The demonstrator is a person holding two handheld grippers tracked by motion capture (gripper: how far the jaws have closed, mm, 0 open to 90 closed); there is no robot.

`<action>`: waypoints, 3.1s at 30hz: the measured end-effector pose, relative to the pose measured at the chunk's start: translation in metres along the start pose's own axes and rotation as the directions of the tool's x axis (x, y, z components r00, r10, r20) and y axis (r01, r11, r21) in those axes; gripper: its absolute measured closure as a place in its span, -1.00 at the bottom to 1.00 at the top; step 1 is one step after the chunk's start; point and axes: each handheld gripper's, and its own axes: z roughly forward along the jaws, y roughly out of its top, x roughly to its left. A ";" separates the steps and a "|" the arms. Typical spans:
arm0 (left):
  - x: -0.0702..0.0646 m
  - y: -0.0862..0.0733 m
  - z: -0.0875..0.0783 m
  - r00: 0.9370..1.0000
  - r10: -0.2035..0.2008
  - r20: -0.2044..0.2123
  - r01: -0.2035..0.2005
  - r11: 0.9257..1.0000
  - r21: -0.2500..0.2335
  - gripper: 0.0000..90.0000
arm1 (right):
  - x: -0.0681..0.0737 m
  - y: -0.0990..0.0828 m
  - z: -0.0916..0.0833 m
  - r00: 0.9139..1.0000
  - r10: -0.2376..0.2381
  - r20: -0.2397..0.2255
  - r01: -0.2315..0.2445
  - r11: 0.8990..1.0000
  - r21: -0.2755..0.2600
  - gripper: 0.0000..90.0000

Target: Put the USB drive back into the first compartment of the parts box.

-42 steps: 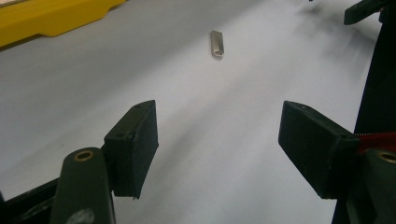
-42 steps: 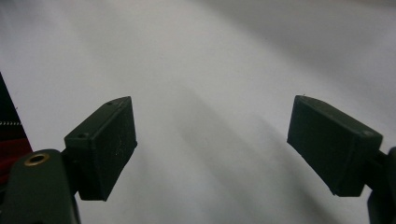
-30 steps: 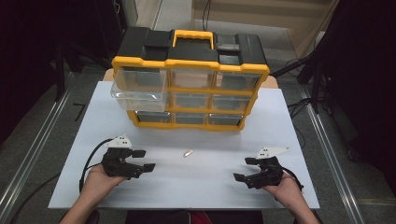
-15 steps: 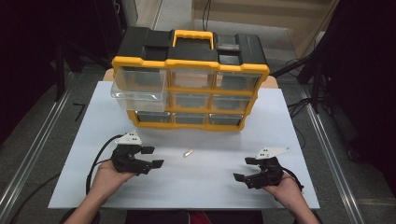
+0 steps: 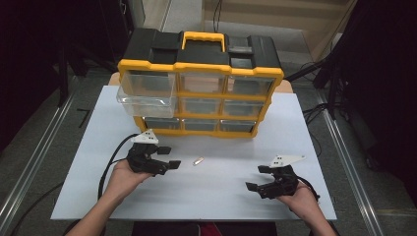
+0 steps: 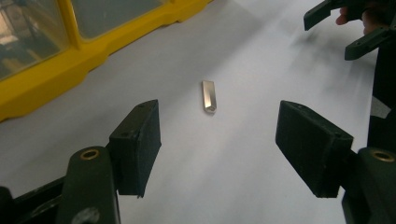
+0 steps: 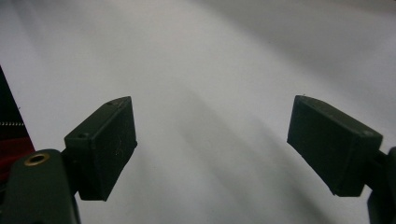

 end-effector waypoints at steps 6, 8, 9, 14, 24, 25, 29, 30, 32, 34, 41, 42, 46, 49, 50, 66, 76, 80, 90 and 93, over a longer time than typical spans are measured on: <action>0.001 0.006 0.006 1.000 0.007 0.008 -0.007 1.000 0.015 -0.29 | 0.000 0.000 0.000 1.000 -0.001 0.001 0.001 1.000 0.002 -0.70; 0.001 0.009 0.008 1.000 0.012 0.007 -0.013 1.000 0.019 -0.29 | 0.000 0.000 0.000 1.000 0.000 0.001 0.000 1.000 0.003 -0.70; 0.001 0.010 0.009 1.000 0.016 0.010 -0.017 1.000 0.026 -0.29 | 0.000 0.000 0.000 1.000 0.000 0.000 0.000 1.000 0.003 -0.70; 0.002 0.015 0.015 1.000 0.015 0.023 -0.016 1.000 0.025 -0.29 | 0.001 -0.001 0.000 1.000 0.003 0.000 -0.003 1.000 0.006 -0.70; -0.001 0.028 0.029 0.998 0.049 0.026 -0.050 0.998 0.046 -0.31 | 0.001 -0.002 -0.002 1.000 0.007 0.006 -0.007 1.000 0.005 -0.70; -0.002 0.029 0.031 0.998 0.054 0.025 -0.055 0.997 0.054 -0.36 | 0.001 -0.003 -0.002 1.000 0.006 0.006 -0.006 1.000 0.005 -0.70; -0.003 0.032 0.039 0.997 0.054 0.057 -0.057 0.997 0.058 -0.68 | 0.001 -0.003 -0.002 1.000 0.009 0.007 -0.009 1.000 0.005 -0.70; -0.003 0.032 0.040 0.997 0.050 0.065 -0.054 0.997 0.061 -0.77 | 0.000 -0.003 -0.002 1.000 0.007 0.008 -0.007 1.000 0.005 -0.70; -0.004 0.034 0.043 0.996 0.061 0.064 -0.064 0.996 0.054 -0.80 | 0.001 -0.003 -0.002 1.000 0.009 0.008 -0.009 1.000 0.006 -0.70; -0.005 0.035 0.046 0.996 0.069 0.062 -0.073 0.996 0.056 -0.80 | 0.001 -0.003 -0.002 1.000 0.010 0.009 -0.010 1.000 0.005 -0.70; -0.007 0.038 0.058 0.994 0.100 0.049 -0.104 0.991 0.089 -0.78 | 0.000 -0.003 -0.003 1.000 0.009 0.008 -0.009 1.000 0.003 -0.70; -0.008 0.039 0.060 0.994 0.102 0.048 -0.106 0.990 0.092 -0.78 | 0.000 -0.003 -0.003 1.000 0.010 0.008 -0.010 1.000 0.003 -0.70; -0.008 0.040 0.065 0.993 0.107 0.048 -0.111 0.989 0.092 -0.73 | 0.000 -0.003 -0.003 1.000 0.010 0.009 -0.010 1.000 0.003 -0.70; -0.008 0.041 0.070 0.993 0.104 0.059 -0.109 0.990 0.089 -0.73 | 0.001 -0.003 -0.003 1.000 0.009 0.008 -0.009 1.000 0.003 -0.70; -0.008 0.041 0.072 0.993 0.106 0.059 -0.111 0.990 0.093 -0.73 | 0.001 -0.003 -0.003 1.000 0.010 0.008 -0.010 1.000 0.003 -0.70; -0.010 0.037 0.090 0.993 0.093 0.066 -0.101 0.988 0.121 -0.68 | 0.000 -0.004 -0.004 1.000 0.008 0.012 -0.008 1.000 0.005 -0.70; -0.011 0.029 0.101 0.993 0.111 0.042 -0.117 0.978 0.174 -0.68 | 0.000 -0.004 -0.004 1.000 0.009 0.011 -0.009 1.000 0.003 -0.70; -0.013 0.025 0.107 0.988 0.155 0.006 -0.153 0.966 0.206 -0.68 | 0.000 -0.004 -0.005 1.000 0.010 0.013 -0.010 1.000 0.000 -0.70; -0.020 0.018 0.107 0.965 0.249 -0.085 -0.228 0.953 0.200 -0.43 | 0.000 -0.005 -0.006 1.000 0.009 0.020 -0.009 1.000 -0.001 -0.70; -0.021 0.017 0.107 0.959 0.263 -0.110 -0.237 0.950 0.202 -0.26 | 0.001 -0.005 -0.006 1.000 0.008 0.020 -0.008 1.000 0.000 -0.70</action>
